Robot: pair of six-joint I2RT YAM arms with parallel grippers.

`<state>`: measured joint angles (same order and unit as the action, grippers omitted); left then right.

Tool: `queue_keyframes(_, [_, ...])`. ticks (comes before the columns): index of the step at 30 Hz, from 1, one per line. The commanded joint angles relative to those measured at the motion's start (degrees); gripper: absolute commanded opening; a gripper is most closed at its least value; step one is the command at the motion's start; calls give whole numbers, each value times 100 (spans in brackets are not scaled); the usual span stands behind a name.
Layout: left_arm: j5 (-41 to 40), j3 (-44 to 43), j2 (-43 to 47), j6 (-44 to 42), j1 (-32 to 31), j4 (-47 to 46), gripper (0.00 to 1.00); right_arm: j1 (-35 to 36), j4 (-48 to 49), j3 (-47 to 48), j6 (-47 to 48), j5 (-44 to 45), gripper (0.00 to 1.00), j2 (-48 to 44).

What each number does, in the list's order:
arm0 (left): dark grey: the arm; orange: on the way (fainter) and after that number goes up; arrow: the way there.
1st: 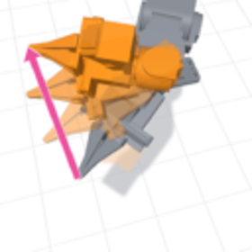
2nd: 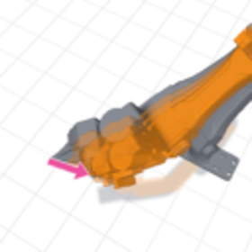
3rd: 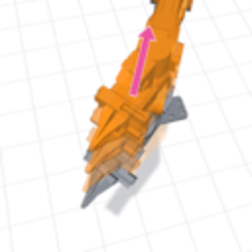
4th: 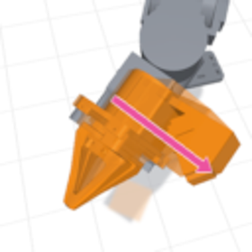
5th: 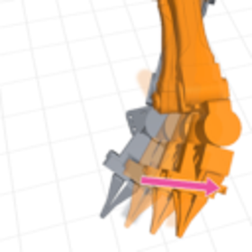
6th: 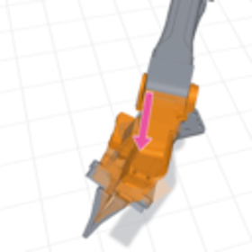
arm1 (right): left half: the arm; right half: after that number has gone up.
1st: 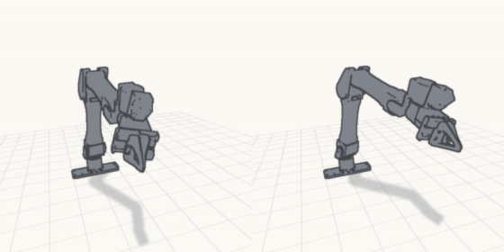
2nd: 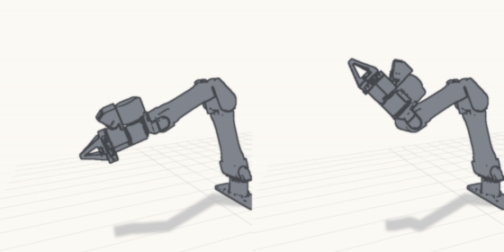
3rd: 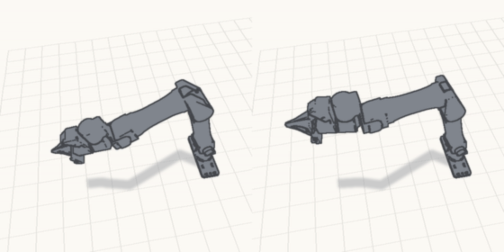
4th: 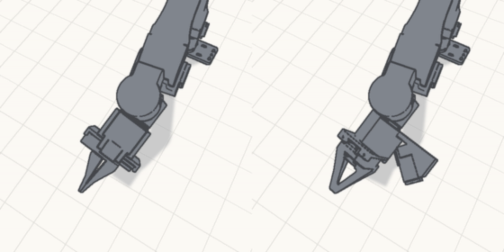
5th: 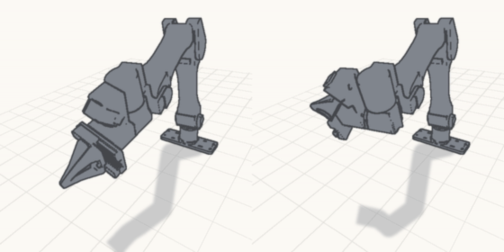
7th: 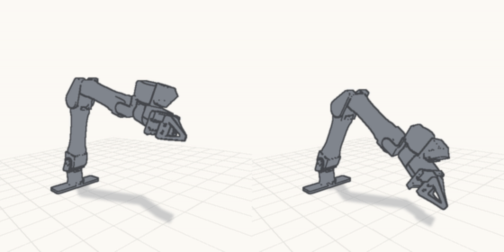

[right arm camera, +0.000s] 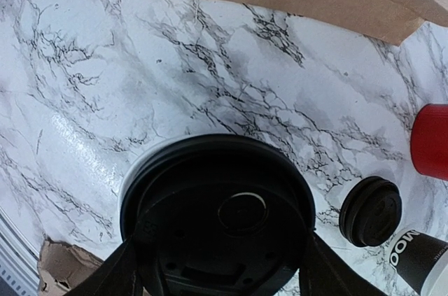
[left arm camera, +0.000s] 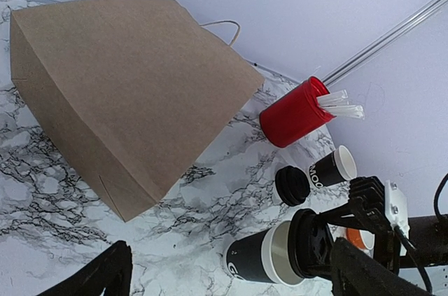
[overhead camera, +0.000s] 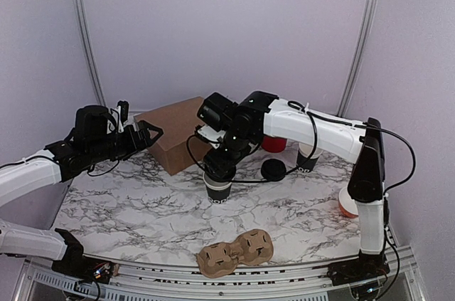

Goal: Pack the takeout coffee

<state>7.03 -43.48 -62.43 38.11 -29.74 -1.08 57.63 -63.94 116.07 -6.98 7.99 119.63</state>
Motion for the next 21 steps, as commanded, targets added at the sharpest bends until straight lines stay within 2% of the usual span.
queue_keyframes(1, [-2,-5,-24,-128,-7,-191,99,45,-49,291,66,-34,64,144])
queue_keyframes(21, [-48,77,68,-142,-9,-129,99,47,-66,333,78,-158,64,258])
